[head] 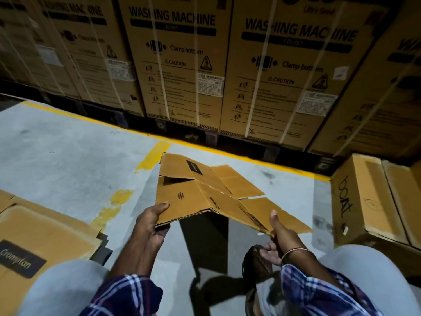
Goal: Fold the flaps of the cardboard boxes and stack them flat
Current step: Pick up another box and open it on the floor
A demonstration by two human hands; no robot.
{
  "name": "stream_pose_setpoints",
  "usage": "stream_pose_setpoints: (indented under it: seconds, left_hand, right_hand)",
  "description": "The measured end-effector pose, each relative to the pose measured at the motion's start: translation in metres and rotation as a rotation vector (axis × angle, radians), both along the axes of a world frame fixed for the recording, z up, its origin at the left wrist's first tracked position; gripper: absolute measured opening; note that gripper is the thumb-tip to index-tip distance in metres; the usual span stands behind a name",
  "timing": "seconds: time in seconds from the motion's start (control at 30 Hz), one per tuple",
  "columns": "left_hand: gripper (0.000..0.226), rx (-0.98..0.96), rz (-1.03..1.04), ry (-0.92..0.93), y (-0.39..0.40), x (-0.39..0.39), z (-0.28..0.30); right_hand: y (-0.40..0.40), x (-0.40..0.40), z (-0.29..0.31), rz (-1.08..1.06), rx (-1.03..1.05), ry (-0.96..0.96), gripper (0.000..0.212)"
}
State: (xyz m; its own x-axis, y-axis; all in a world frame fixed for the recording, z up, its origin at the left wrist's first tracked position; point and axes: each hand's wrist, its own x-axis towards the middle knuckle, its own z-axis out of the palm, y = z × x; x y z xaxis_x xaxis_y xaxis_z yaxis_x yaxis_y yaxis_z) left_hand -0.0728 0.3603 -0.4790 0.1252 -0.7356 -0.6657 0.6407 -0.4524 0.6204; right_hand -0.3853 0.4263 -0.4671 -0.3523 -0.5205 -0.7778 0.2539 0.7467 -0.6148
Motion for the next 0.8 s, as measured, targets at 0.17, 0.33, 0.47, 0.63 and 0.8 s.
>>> stream_pose_setpoints:
  seconds: [0.17, 0.33, 0.47, 0.63, 0.8]
  left_hand:
    - [0.027, 0.023, -0.026, -0.03, 0.002, 0.001, 0.002]
    - [0.022, 0.083, -0.117, -0.092, 0.004, 0.003, 0.009]
    - [0.021, 0.128, -0.217, -0.175, 0.016, -0.001, 0.013]
    - [0.017, 0.136, -0.27, -0.144, 0.034, 0.009, 0.026]
    - [0.016, 0.121, -0.261, -0.2, 0.036, 0.019, 0.033]
  right_hand:
    - [0.005, 0.021, -0.009, -0.099, -0.037, -0.397, 0.088]
    - [-0.024, 0.031, -0.022, -0.54, -0.196, -0.649, 0.069]
    - [-0.036, 0.033, -0.034, -0.612, -0.297, -0.472, 0.045]
    - [-0.039, 0.041, -0.02, -0.592, -0.376, -0.318, 0.04]
    - [-0.032, 0.033, -0.018, -0.583, -0.323, -0.351, 0.027]
